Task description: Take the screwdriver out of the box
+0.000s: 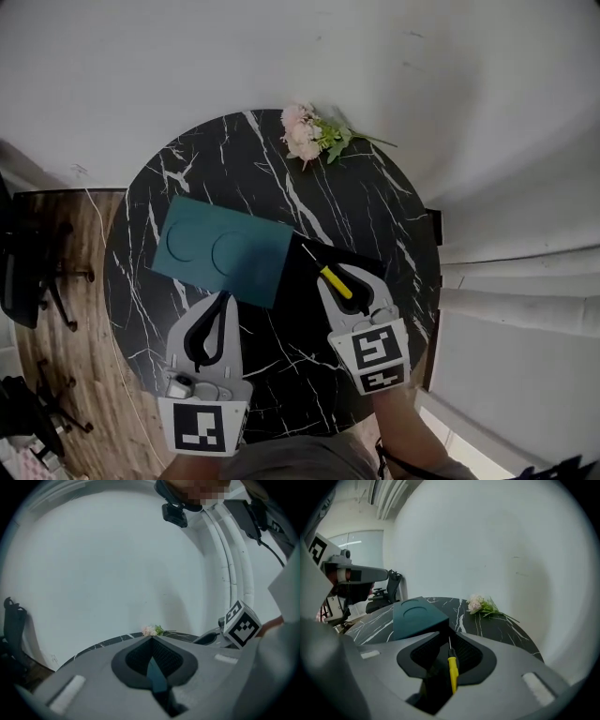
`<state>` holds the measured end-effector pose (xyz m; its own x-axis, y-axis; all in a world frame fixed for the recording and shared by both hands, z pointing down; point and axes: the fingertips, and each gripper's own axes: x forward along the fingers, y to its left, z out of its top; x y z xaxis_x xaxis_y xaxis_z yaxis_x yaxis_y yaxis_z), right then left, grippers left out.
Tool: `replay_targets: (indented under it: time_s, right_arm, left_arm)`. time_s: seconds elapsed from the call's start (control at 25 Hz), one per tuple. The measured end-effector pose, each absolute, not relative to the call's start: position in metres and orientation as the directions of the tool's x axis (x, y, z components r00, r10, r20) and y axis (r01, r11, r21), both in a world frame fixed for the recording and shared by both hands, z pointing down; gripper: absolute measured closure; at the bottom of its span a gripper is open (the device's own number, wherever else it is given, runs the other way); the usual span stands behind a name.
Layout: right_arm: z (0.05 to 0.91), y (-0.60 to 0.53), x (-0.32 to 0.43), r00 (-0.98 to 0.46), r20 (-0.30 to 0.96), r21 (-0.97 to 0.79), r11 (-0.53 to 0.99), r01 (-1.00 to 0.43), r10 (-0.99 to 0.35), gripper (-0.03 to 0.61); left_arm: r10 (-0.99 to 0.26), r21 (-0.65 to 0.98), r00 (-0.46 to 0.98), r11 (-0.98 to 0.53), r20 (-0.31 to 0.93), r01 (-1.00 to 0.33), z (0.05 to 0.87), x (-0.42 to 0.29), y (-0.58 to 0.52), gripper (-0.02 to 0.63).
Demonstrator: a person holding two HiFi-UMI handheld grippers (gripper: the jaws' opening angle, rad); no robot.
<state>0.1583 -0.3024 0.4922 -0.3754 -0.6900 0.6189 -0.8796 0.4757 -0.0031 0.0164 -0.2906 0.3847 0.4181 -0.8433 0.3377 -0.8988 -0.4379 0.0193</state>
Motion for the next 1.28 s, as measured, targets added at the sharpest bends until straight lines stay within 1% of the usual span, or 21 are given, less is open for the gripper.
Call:
replay_targets:
  time_s: [0.16,0.28,0.56,0.88,1.28]
  right_arm:
    - [0.514,-0.311,0.156,-0.366,0.683,-0.013,0.491,-0.871,-0.632,0.452]
    - [0.528,-0.315,0.155,-0.357,0.725,-0.017,0.503,-0.864,-0.588,0.443]
    - [0.554,-0.317,0.157,-0.344,0.795,-0.036,0.527,-0.849,-0.5,0.431]
    - [0.576,-0.315,0.16,-0.352,0.832,-0.08,0.536,-0.841,-0.429,0.431]
    - [0.583,-0.314,0.161,-0.351,0.841,-0.086,0.539,-0.838,-0.412,0.448]
  left_arm:
    - [-0.845,0.021,0.397,-0.418,0.359,-0.908,0.397,0.007,-0.304,0.614]
    - [-0.854,0.007,0.386,-0.41,0.35,-0.912,0.403,0.0,-0.314,0.612]
    - [-0.852,0.028,0.371,-0.389,0.37,-0.921,0.419,-0.005,-0.321,0.612]
    - [-0.851,0.039,0.365,-0.379,0.377,-0.925,0.425,-0.01,-0.323,0.612]
    - [-0.859,0.031,0.344,-0.36,0.379,-0.933,0.423,-0.016,-0.32,0.612]
